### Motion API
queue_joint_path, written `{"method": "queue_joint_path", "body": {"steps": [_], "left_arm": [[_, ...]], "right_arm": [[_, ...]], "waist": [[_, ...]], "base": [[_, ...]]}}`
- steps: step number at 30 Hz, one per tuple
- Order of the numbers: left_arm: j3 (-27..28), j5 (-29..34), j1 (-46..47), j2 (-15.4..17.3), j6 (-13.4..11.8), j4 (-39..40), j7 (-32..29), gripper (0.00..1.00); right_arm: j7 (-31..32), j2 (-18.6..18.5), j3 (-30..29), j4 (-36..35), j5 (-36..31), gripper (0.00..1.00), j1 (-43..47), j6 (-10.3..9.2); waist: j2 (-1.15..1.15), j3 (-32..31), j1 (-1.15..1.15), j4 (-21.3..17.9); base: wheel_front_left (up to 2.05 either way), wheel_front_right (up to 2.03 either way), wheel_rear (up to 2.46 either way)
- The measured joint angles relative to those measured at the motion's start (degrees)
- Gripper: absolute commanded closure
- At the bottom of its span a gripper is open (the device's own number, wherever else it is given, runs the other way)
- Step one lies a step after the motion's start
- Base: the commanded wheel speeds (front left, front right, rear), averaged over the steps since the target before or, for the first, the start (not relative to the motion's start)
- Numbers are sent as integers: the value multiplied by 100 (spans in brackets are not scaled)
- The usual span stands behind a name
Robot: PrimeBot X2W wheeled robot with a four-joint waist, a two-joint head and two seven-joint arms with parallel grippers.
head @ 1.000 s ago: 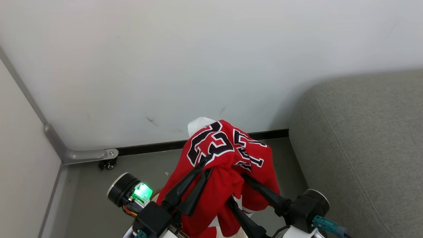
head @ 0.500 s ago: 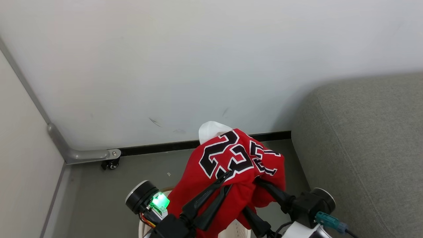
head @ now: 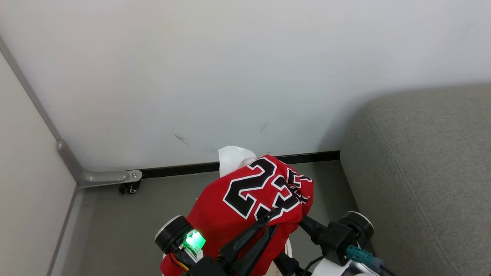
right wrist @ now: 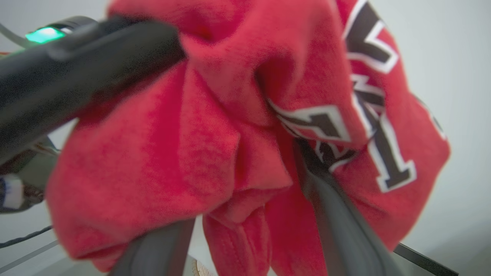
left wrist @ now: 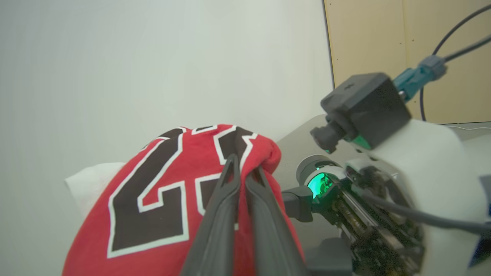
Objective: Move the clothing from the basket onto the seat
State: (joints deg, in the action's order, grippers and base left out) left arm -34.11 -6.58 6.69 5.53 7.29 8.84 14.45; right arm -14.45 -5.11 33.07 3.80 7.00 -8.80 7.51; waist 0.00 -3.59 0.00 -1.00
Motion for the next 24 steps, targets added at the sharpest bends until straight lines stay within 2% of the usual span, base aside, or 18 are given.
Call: {"method": "queue_joint_path", "body": {"steps": [10, 23, 24], "left_arm": [[64, -51, 14, 5, 0, -4, 0, 100], [-24, -99, 15, 12, 0, -62, 0, 100], [-29, -99, 15, 14, 0, -65, 0, 100]], "right_arm": [[0, -9, 482, 86, -112, 0, -92, 0], [0, 60, 170, 82, -121, 0, -109, 0], [0, 80, 109, 80, -111, 52, -107, 0]], "waist": [[0, 2, 0, 67], [0, -1, 0, 74], [0, -2, 0, 74]], "base": [[0, 0, 0], [0, 0, 0], [0, 0, 0]]}}
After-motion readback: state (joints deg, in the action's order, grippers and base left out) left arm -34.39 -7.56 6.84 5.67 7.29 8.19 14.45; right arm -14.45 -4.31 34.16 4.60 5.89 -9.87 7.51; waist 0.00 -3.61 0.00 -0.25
